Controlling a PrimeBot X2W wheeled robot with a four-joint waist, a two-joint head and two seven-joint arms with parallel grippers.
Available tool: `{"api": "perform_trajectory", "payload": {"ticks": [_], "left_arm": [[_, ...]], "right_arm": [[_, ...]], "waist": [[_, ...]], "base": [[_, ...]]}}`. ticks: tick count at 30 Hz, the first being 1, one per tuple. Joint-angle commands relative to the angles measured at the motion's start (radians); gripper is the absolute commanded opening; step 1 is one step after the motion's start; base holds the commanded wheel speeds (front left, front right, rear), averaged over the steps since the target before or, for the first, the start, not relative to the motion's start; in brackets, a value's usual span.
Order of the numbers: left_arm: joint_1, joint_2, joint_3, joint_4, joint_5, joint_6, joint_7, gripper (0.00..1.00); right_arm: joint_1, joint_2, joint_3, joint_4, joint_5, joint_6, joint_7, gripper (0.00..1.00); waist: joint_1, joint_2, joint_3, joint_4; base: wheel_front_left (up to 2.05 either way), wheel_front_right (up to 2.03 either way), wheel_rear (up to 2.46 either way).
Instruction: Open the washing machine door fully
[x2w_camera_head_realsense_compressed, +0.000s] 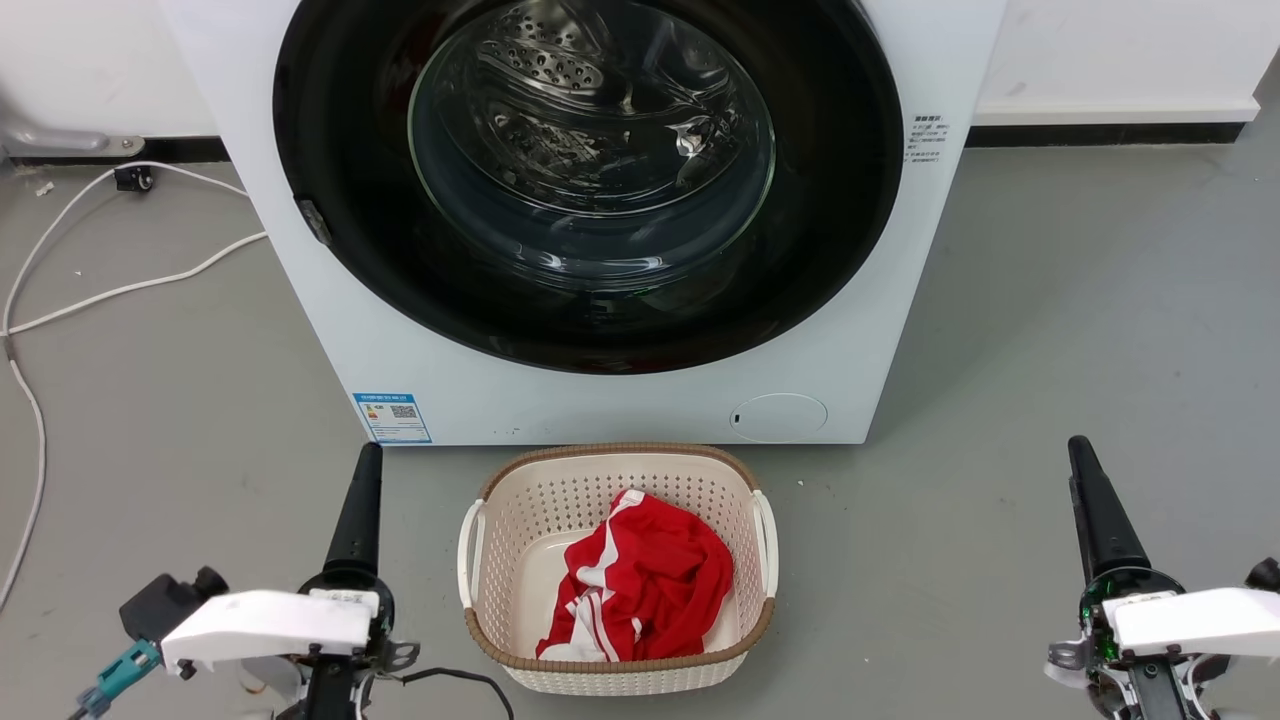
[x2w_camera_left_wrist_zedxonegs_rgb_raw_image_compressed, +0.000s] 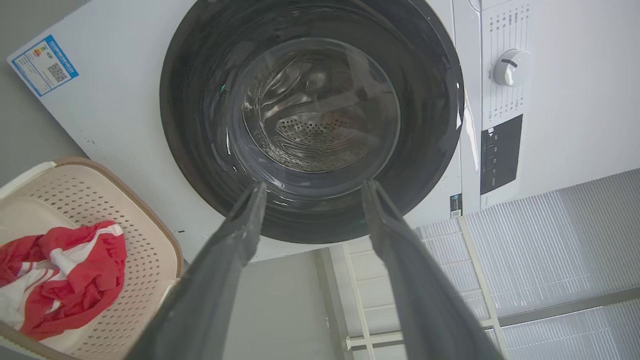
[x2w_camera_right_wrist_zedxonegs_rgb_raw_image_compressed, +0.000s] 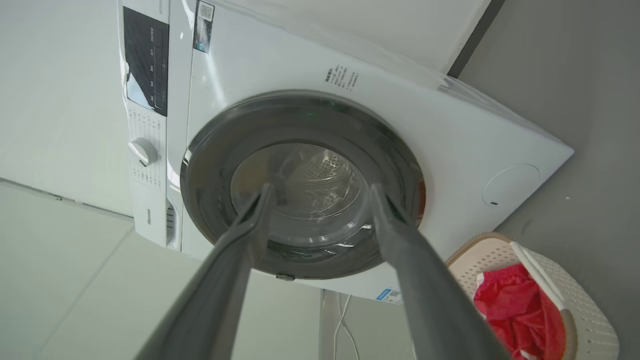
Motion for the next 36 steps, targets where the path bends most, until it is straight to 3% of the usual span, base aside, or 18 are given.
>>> {"api": "perform_trajectory", "payload": {"ticks": [1, 15, 36], "left_arm": [[-0.034, 0.004, -0.01, -0.032, 0.05, 0.009, -0.011, 1.0], [-0.032, 0.003, -0.092, -0.07, 0.315, 0.075, -0.06, 1.0], [-0.051, 0.001, -0.151, -0.021, 0.705, 0.134, -0.121, 1.0]], "right_arm": [[-0.002, -0.01, 0.006, -0.03, -0.049, 0.0, -0.012, 1.0], [0.024, -0.019, 0.041, -0.08, -0.293, 0.0, -0.06, 1.0], [0.064, -0.023, 0.06, -0.099, -0.713, 0.0, -0.094, 1.0]], "waist": [[0.0, 0.0, 0.0, 0.0], [0.0, 0.0, -0.003, -0.002], [0.0, 0.0, -0.003, 0.004]], "base": [[0.0, 0.0, 0.0], [0.0, 0.0, 0.0], [0.0, 0.0, 0.0]]}}
